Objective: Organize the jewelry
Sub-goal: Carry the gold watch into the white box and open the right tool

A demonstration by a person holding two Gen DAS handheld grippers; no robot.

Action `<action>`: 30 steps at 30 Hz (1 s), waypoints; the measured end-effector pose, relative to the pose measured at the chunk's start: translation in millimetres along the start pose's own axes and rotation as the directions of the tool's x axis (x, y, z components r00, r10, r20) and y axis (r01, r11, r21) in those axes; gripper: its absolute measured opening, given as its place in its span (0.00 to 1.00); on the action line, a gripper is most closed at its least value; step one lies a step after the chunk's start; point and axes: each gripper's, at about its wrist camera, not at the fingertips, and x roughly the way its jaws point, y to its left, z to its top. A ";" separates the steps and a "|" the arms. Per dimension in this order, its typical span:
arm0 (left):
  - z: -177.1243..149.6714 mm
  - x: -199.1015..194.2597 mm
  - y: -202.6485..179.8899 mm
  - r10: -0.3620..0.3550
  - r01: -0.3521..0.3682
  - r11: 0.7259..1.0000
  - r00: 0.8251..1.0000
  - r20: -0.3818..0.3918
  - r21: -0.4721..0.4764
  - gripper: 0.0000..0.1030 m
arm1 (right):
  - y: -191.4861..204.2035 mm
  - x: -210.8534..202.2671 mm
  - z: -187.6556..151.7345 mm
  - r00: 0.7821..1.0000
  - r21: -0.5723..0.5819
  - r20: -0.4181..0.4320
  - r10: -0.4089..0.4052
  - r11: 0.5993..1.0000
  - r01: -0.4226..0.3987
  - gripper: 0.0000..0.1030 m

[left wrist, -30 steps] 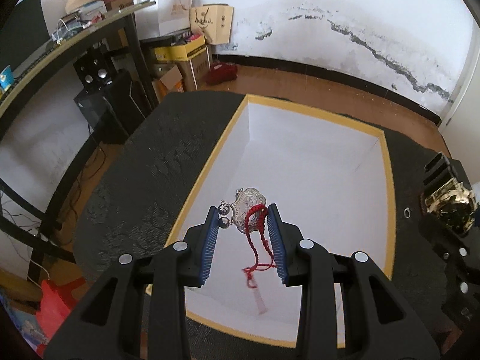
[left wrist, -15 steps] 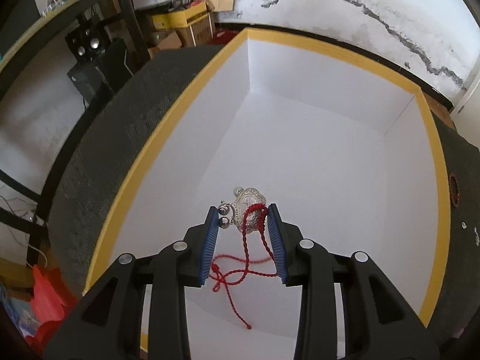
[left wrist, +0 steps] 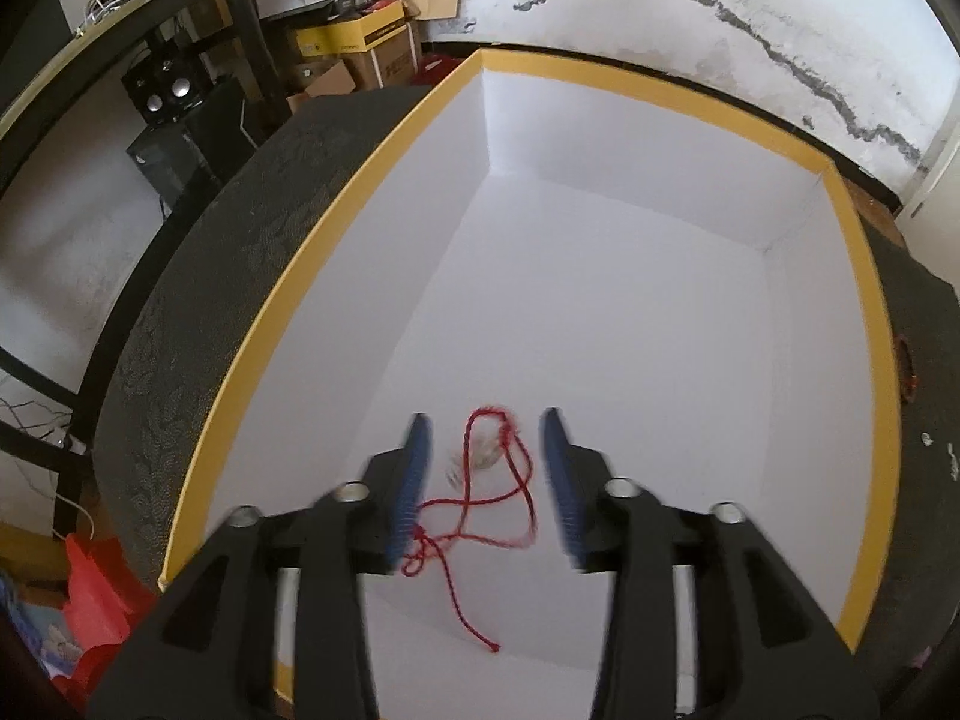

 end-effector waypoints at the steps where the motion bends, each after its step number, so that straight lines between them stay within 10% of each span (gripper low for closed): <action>1: 0.0 -4.0 -0.8 0.001 -0.001 1.000 1.000 0.013 0.002 0.78 | -0.6 -1.1 -0.9 1.000 0.003 0.002 0.001 1.000 -0.001 0.58; 30: -70.0 -81.4 0.4 0.018 -0.003 0.995 0.987 0.163 -0.095 0.91 | 54.8 16.2 35.6 0.994 -0.087 -0.107 0.035 0.995 -0.045 0.58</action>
